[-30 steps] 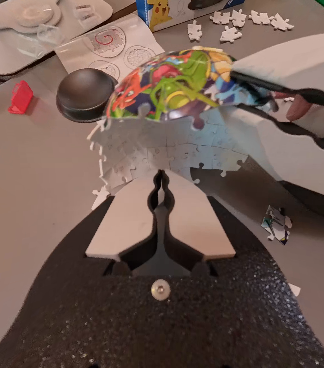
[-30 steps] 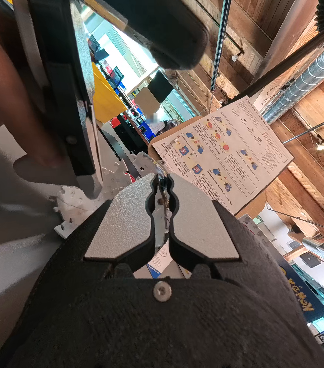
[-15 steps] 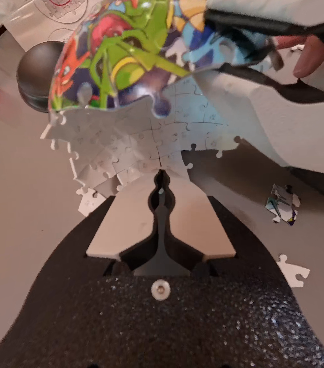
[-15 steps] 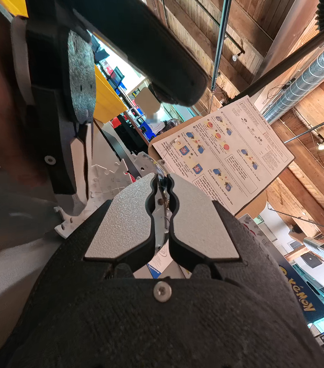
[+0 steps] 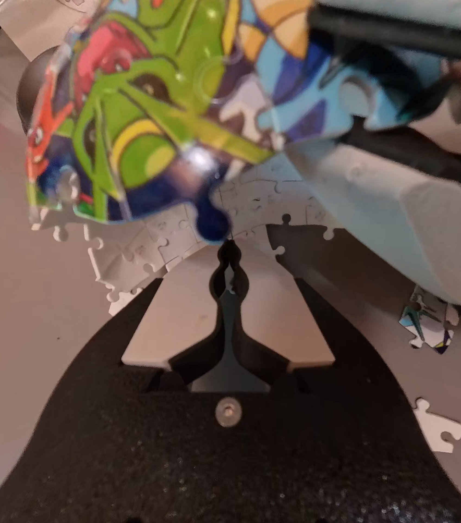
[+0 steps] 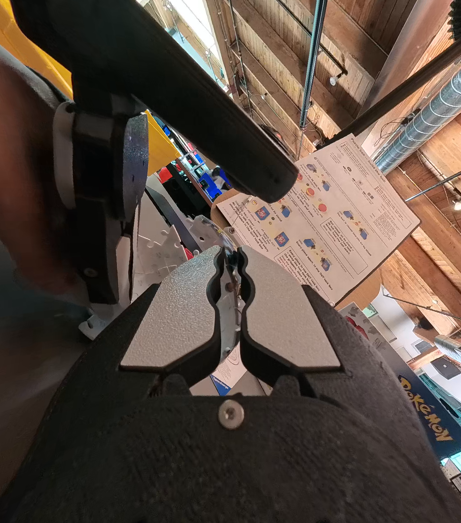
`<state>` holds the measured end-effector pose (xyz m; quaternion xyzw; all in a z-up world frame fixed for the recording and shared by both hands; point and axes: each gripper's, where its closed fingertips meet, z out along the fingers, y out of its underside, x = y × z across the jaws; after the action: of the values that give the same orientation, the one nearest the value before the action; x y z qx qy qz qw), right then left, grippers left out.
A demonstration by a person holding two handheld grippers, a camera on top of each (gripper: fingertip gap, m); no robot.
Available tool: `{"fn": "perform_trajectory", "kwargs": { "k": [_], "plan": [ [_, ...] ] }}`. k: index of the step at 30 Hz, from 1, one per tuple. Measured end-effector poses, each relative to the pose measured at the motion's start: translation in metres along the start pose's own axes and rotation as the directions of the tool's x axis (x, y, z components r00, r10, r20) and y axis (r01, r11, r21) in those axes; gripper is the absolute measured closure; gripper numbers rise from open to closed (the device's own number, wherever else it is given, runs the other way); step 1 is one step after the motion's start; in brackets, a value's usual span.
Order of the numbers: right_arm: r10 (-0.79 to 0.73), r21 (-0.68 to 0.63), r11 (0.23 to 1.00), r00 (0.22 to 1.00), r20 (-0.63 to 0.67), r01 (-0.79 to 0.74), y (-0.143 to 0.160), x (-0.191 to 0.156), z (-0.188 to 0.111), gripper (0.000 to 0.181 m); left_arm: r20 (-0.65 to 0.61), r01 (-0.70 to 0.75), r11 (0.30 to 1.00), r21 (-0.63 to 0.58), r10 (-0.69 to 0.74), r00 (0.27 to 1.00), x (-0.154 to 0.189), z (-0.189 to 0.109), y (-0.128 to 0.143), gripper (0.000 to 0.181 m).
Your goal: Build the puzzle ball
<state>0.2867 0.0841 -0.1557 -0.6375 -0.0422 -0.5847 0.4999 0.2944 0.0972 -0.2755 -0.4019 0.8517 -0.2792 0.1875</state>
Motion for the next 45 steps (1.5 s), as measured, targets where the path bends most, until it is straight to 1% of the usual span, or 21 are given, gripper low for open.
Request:
{"fn": "perform_trajectory", "kwargs": {
  "k": [2,5,8,10,12,14,16,18,24,29,35,42,43,45],
  "plan": [
    [0.002,0.000,1.000,1.000,0.001,-0.002,0.000,0.000,0.000,0.173,0.025,-0.006,1.000,0.002,0.005,1.000,0.000,0.000,0.000,0.181],
    [0.000,-0.002,1.000,1.000,0.000,0.000,0.000,0.000,0.000,0.173,0.068,-0.052,0.999,0.013,0.051,0.996,-0.001,0.000,-0.001,0.181],
    [-0.003,-0.002,1.000,1.000,0.001,0.003,0.000,0.000,0.000,0.173,0.042,-0.015,0.998,0.057,0.012,0.999,-0.003,-0.001,-0.001,0.181],
    [-0.006,-0.004,1.000,1.000,-0.001,0.006,0.000,0.000,-0.001,0.173,0.054,0.012,0.992,0.125,-0.019,0.998,-0.010,-0.009,-0.004,0.181],
    [-0.002,-0.004,1.000,1.000,-0.001,0.002,0.001,0.001,-0.001,0.173,0.030,0.041,0.987,0.156,-0.046,0.998,-0.013,-0.018,-0.008,0.181],
    [-0.002,-0.001,1.000,1.000,0.002,0.002,0.000,0.000,0.000,0.173,0.021,0.018,0.990,0.143,-0.021,1.000,-0.014,-0.020,-0.007,0.181],
    [-0.008,0.002,1.000,1.000,0.005,0.008,-0.001,-0.001,0.000,0.173,0.021,-0.040,0.994,0.102,0.038,0.999,-0.013,-0.017,-0.004,0.181],
    [-0.008,0.002,1.000,1.000,0.005,0.008,-0.001,-0.001,0.000,0.173,-0.002,-0.074,0.993,0.089,0.074,0.997,-0.007,-0.014,-0.005,0.181],
    [0.002,-0.002,1.000,1.000,0.000,-0.002,0.000,0.001,-0.001,0.173,-0.046,-0.071,0.997,0.038,0.073,0.996,0.001,0.001,-0.003,0.181],
    [0.006,0.000,1.000,1.000,0.004,-0.006,0.000,0.000,0.000,0.172,-0.023,-0.043,0.999,0.012,0.043,0.999,0.002,0.001,-0.002,0.181],
    [0.004,0.000,1.000,1.000,0.002,-0.004,0.000,0.000,0.000,0.173,-0.011,-0.002,0.998,0.056,0.002,1.000,0.002,0.001,-0.002,0.181],
    [0.001,-0.003,1.000,1.000,0.001,-0.001,0.001,0.000,0.000,0.173,0.020,-0.053,0.998,0.043,0.052,0.998,0.001,0.000,-0.003,0.181],
    [0.000,-0.003,1.000,1.000,0.001,0.000,0.001,0.000,0.000,0.173,0.030,-0.066,0.997,0.051,0.064,0.997,0.000,-0.002,-0.004,0.181],
    [0.003,-0.004,1.000,1.000,-0.001,-0.003,0.002,0.001,0.000,0.173,0.065,-0.095,0.988,0.120,0.088,0.994,-0.003,-0.013,-0.015,0.181]
  ]
}}
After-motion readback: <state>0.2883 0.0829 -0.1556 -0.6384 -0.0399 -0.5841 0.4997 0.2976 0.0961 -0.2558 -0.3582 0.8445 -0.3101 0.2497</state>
